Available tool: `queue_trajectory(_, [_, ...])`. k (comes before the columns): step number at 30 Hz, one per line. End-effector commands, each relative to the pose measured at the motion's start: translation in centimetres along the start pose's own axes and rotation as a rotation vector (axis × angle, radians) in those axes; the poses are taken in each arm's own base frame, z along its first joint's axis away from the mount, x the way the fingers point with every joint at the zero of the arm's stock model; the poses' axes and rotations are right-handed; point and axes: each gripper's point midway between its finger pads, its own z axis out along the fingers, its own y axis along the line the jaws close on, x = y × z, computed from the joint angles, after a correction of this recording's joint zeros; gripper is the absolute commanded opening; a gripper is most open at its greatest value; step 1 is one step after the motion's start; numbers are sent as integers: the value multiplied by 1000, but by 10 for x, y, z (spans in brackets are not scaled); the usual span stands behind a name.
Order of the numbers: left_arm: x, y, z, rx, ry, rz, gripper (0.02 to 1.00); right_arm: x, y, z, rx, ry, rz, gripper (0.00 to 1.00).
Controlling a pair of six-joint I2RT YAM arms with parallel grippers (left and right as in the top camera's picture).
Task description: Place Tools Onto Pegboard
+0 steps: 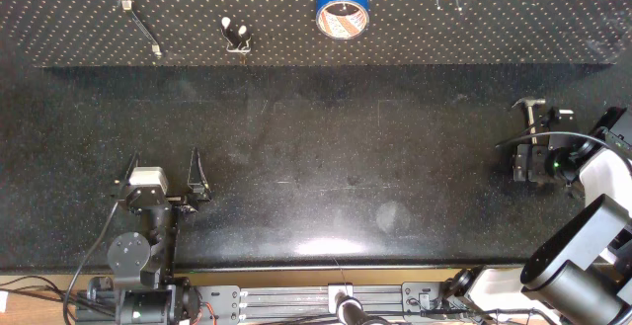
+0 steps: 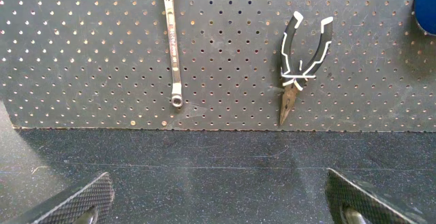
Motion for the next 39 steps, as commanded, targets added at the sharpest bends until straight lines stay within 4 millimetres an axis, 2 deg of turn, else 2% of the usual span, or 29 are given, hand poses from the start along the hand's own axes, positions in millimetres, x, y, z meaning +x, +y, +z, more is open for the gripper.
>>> queue_trajectory(1, [1,-2,0,11,3,14,996,8,2,11,-17,38,-18,974])
queue_trajectory(3, [1,-2,0,11,2,14,996,10,2,13,-23,45,-17,746])
queue_trajectory(5, [1,-2,0,11,3,14,996,11,3,15,-26,49,-16,654])
queue_trajectory(9, [1,-2,0,11,3,14,996,10,2,15,-24,47,-16,345])
queue_trajectory(17, [1,-2,0,11,3,14,996,10,2,15,-24,47,-16,215])
queue_trajectory(26, [1,-2,0,11,2,14,996,10,2,15,-24,47,-16,187])
queue_trajectory(28, [1,-2,0,11,2,14,996,10,2,15,-24,47,-16,137])
queue_trajectory(39, [1,-2,0,11,2,14,996,9,4,15,-36,38,-15,102])
